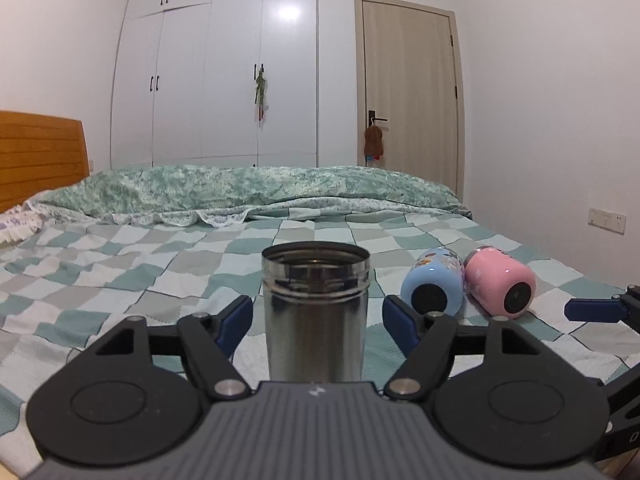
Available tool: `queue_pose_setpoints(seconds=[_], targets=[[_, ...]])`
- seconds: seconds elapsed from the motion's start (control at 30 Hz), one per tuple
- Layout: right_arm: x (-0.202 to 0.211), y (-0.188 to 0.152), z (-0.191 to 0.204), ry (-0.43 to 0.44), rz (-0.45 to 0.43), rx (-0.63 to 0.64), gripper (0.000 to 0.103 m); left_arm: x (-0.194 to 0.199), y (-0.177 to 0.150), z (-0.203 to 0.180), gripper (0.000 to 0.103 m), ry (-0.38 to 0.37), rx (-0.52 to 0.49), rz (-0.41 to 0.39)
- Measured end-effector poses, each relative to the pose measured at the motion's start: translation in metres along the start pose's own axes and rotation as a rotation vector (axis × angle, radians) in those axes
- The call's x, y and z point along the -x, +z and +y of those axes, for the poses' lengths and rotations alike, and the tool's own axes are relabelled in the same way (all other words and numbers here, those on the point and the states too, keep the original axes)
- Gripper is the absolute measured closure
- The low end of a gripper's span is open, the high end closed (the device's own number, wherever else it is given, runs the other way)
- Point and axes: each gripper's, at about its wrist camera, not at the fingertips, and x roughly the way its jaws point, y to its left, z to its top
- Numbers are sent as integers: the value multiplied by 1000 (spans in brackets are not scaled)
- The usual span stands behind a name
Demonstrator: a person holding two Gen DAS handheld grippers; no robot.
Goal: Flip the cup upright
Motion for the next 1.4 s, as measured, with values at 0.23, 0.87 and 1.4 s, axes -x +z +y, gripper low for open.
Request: queue_pose_setpoints(seconds=[0.23,0.87,1.4], targets=[[7,-1,1,-4,-10,-3,0,4,4,-5,27,10,-16,6],[96,-23,17,-161,-114,-54,0,101,-24,-34,0,16,-49,-93],[145,-66,28,-287,-173,-28,0,127,-82,-32,0,46,94,-5]])
